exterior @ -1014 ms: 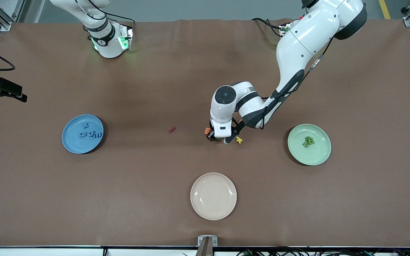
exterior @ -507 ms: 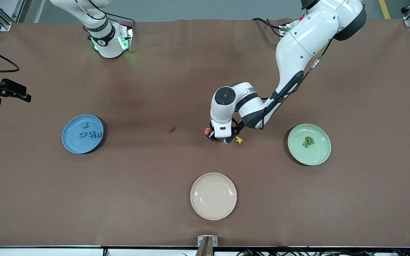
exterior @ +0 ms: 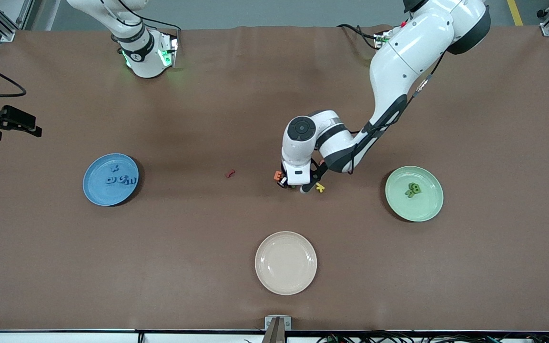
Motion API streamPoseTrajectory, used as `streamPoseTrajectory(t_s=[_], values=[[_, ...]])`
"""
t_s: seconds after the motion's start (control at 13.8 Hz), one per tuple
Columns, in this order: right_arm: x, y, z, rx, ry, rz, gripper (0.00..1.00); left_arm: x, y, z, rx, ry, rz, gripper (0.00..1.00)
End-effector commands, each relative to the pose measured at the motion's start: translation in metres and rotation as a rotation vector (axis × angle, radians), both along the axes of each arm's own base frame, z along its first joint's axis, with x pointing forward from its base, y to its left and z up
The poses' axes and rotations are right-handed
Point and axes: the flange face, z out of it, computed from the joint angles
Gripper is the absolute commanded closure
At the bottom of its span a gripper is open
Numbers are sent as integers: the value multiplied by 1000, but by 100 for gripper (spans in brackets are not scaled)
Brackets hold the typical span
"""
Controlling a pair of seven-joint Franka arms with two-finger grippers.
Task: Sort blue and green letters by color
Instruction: 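Carry green N to the green plate with the left gripper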
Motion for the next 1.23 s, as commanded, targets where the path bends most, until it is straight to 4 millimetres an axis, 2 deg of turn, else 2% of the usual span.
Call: streamPoseTrajectory(t_s=[0.0, 0.14, 0.29, 0.58, 0.65, 0.8, 0.87, 0.94, 1.16], values=[[-8, 2, 4, 6, -10, 3, 0, 14, 11, 40, 51, -40, 20, 100], [-8, 3, 3, 6, -8, 7, 0, 36, 37, 80, 48, -85, 67, 100], [-8, 5, 5, 6, -11, 10, 0, 49, 72, 102, 92, -103, 47, 100], [-12, 4, 9, 6, -17, 9, 0, 80, 149, 111, 151, -97, -5, 100], [-16, 4, 10, 7, -16, 9, 0, 85, 178, 110, 183, -79, -38, 100], [-28, 4, 9, 10, -16, 7, 0, 83, 217, 111, 251, -34, -132, 100], [-34, 4, 8, 11, -13, 7, 0, 91, 247, 115, 267, -23, -155, 100], [-37, 4, 10, 11, -15, 7, 0, 90, 259, 117, 275, -13, -207, 100], [-41, 1, 15, 12, -19, 1, 0, 82, 320, 101, 314, 103, -344, 100]])
